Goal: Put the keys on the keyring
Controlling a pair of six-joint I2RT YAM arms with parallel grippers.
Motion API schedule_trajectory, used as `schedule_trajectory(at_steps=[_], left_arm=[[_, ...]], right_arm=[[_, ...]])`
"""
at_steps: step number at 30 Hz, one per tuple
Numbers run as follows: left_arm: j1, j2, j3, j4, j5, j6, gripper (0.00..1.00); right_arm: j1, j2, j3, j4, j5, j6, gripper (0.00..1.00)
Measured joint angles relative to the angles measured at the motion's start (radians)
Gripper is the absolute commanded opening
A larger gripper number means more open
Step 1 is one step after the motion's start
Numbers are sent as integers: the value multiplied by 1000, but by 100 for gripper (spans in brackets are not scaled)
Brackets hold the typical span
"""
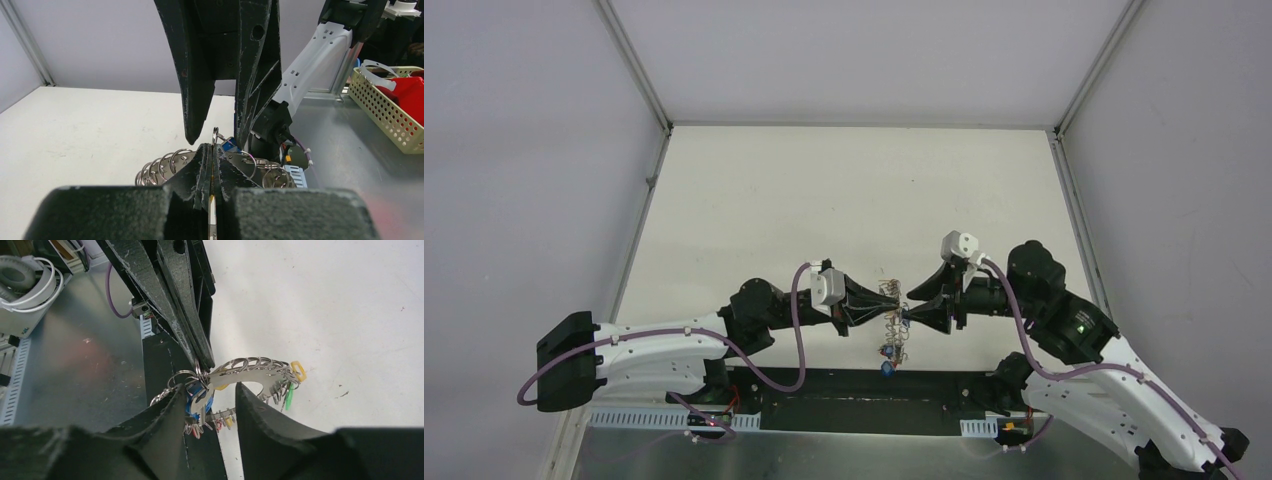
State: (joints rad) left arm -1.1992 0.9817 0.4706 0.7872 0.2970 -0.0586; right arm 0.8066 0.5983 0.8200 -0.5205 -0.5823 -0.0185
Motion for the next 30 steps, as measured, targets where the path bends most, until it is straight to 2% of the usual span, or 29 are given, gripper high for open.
schedule_trajectory(at_steps=[4, 14, 30], left_arm=[[0, 0, 2, 1, 0, -3, 0], [0, 0, 2, 11, 0, -5, 0], [0, 0, 2, 29, 1, -5, 0]], right_arm=[[0, 13, -2, 2, -11, 5, 29], [0, 25, -29, -7, -23, 8, 22], [0, 85, -34, 1, -55, 2, 2]])
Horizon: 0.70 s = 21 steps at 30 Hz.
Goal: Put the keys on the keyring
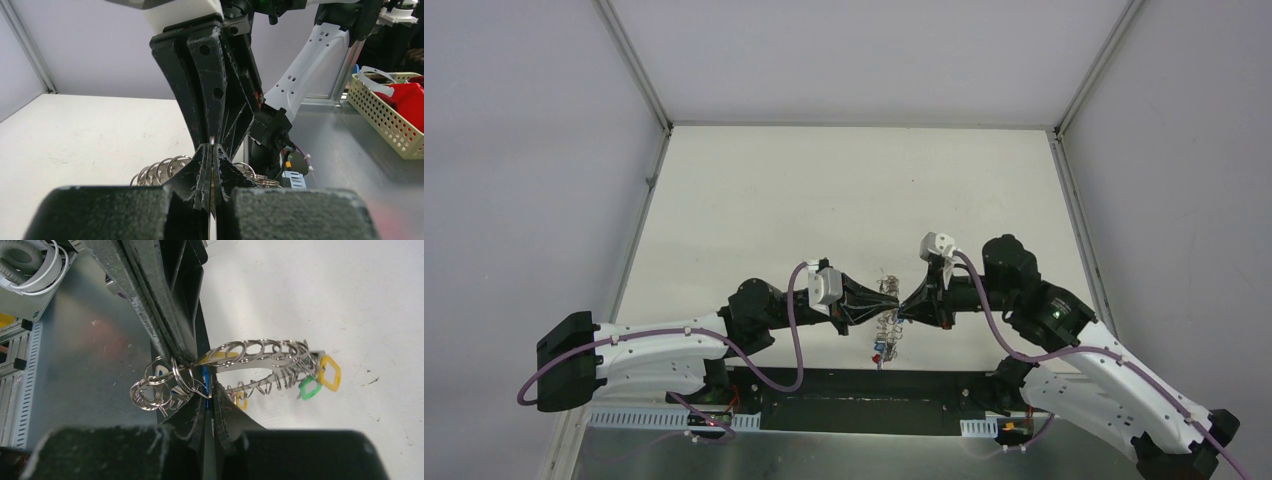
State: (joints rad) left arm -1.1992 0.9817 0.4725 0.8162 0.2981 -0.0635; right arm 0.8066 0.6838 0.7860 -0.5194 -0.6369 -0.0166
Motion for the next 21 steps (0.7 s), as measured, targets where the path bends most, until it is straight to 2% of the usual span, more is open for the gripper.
schedule_trajectory(at_steps=[4, 6, 11, 13, 16, 21], left_arm=[[0, 0, 0, -2, 0, 0, 0], [0, 0, 0, -10, 0, 0, 0], [1, 0, 0, -34, 0, 1, 0], [0, -4, 0, -33, 2, 1, 0], [0, -14, 0, -38, 3, 2, 0], [0, -39, 0, -84, 0, 6, 0]], right_arm=[[0, 47, 0, 3, -27, 0, 1], [0, 71, 0, 4, -44, -2, 4], [-1, 99, 0, -10, -56, -8, 31], [-1, 92, 0, -21, -43, -14, 38], [-1, 56, 0, -29, -13, -19, 46], [-1, -57, -8, -31, 29, -27, 54]])
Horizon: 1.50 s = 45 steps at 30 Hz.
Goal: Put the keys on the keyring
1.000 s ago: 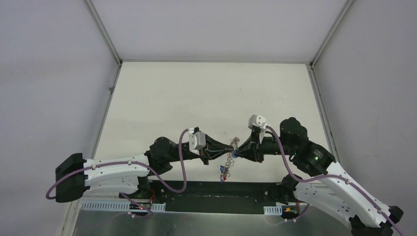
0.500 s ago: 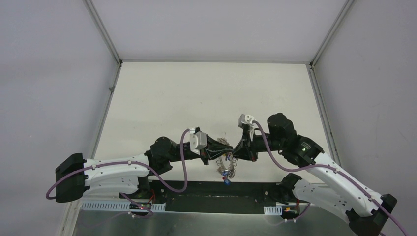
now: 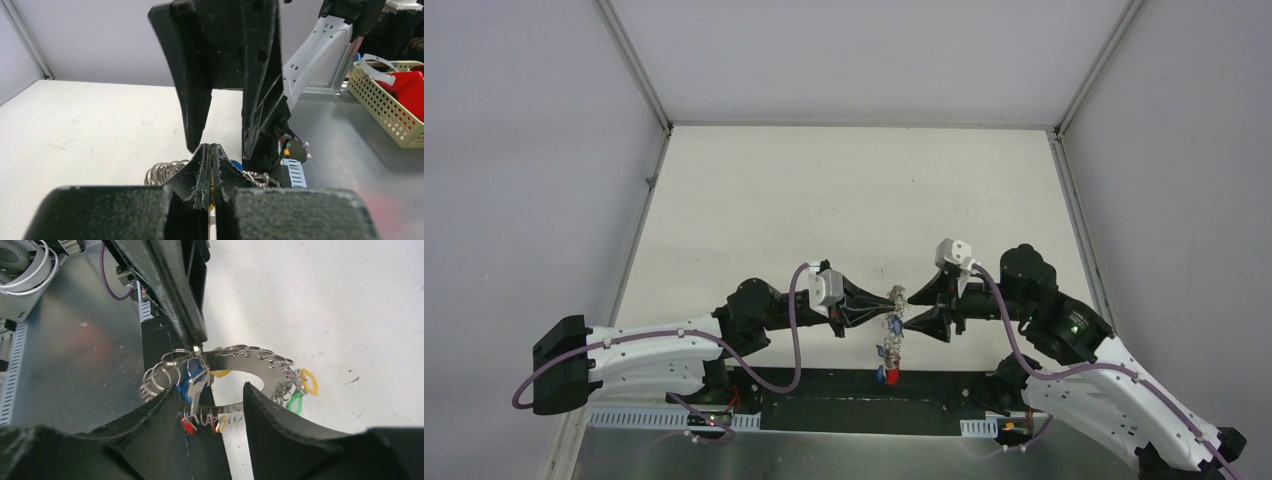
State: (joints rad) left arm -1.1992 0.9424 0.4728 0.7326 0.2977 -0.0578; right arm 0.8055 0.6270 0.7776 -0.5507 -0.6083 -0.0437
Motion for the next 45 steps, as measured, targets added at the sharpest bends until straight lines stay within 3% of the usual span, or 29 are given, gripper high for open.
schedule_trajectory(at_steps=[7, 16, 21, 27, 31, 33, 40, 45], left_arm=[[0, -2, 0, -39, -8, 3, 0], [0, -2, 0, -53, -7, 4, 0], [0, -2, 0, -53, -7, 5, 0], [0, -2, 0, -56, -6, 6, 0], [0, -13, 7, -101, -13, 11, 37], [-4, -39, 29, -172, -29, 16, 47], [-5, -74, 127, -398, -50, 28, 49], [-5, 12, 189, -511, -23, 55, 42]], right_arm=[[0, -55, -12, 29, -4, -12, 49], [0, 17, -23, 109, -80, -18, 23], [0, 43, -23, 127, -102, -22, 0], [0, 47, -19, 117, -114, -50, 0], [1, 67, 10, 60, -110, -85, 0], [1, 84, 38, -5, -101, -110, 0], [1, 217, 192, -238, -92, -205, 0], [1, 294, 259, -345, -88, -247, 0]])
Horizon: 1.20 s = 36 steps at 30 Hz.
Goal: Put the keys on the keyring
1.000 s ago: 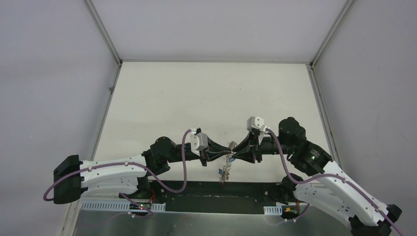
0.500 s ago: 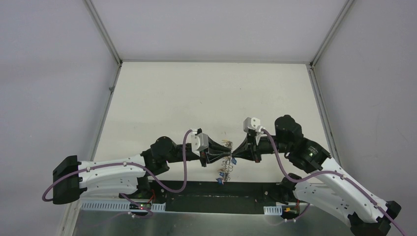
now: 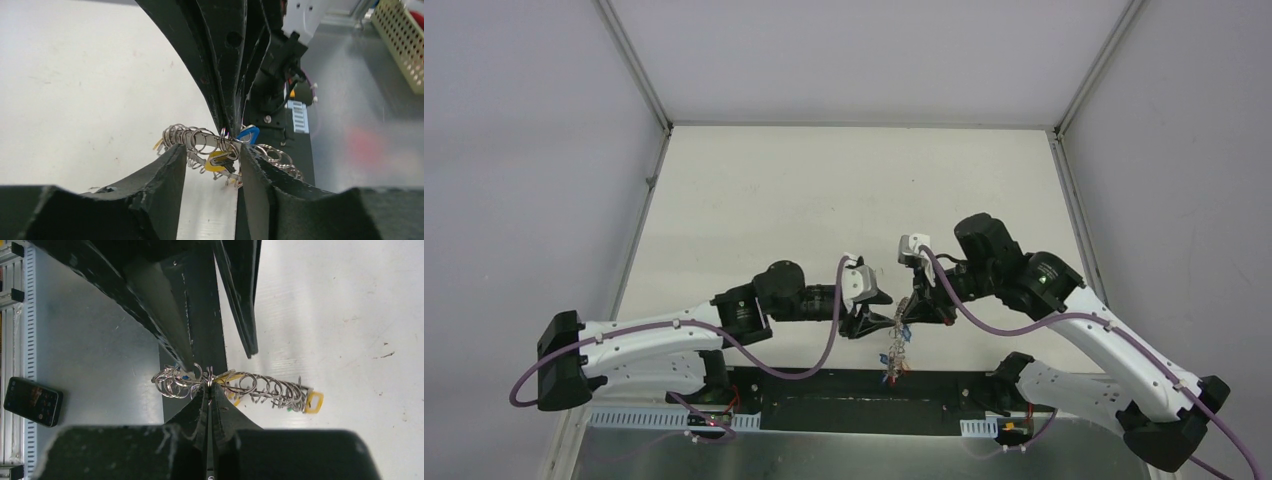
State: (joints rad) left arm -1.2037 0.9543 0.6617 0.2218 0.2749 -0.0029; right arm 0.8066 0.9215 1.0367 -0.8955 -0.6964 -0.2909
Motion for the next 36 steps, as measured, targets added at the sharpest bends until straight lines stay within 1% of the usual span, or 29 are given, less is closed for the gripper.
schedule_trajectory(at_steps=[3, 4, 6, 7, 9, 10, 13, 15, 16, 18, 19, 20, 22, 26, 31, 36], left_arm=[[0, 71, 37, -37, 30, 11, 36], [0, 91, 46, -45, 42, 14, 33], [0, 122, 61, -51, 57, 14, 22], [0, 132, 65, -51, 68, 16, 13], [0, 142, 69, -47, 85, 15, 1], [-1, 143, 69, -42, 93, 16, 0], [-1, 144, 69, -37, 110, 14, 0], [-1, 144, 69, -32, 117, 14, 0], [-1, 144, 69, -29, 118, 13, 0], [-1, 143, 69, -21, 118, 12, 0], [-1, 140, 67, -15, 115, 12, 0], [-1, 134, 60, -9, 109, 13, 0], [-1, 111, 35, 3, 95, 13, 0], [-1, 41, -41, 47, 61, -5, 0], [-1, -27, -119, 156, 17, -19, 0], [-1, -67, -192, 319, -18, -39, 0]], right_arm=[[0, 3, 3, -23, 0, -11, 0], [0, 3, 3, -28, 0, -14, 0], [0, 3, 3, -34, 2, -18, 0], [0, 3, 3, -38, 3, -18, 0], [-2, 3, 3, -42, 10, -19, 0], [-3, 3, 3, -46, 13, -21, 0], [-3, -3, 3, -49, 18, -27, 0], [-3, -10, 3, -48, 21, -30, 4], [-3, -13, 3, -48, 22, -30, 9], [-3, -21, 2, -46, 28, -29, 26], [-3, -27, 2, -43, 32, -24, 32], [-3, -33, 1, -39, 35, -18, 38], [-3, -61, -9, -14, 53, -9, 45], [-3, -162, -67, 53, 95, 23, 49], [-3, -289, -155, 159, 110, 87, 47], [-3, -311, -219, 276, 83, 169, 47]])
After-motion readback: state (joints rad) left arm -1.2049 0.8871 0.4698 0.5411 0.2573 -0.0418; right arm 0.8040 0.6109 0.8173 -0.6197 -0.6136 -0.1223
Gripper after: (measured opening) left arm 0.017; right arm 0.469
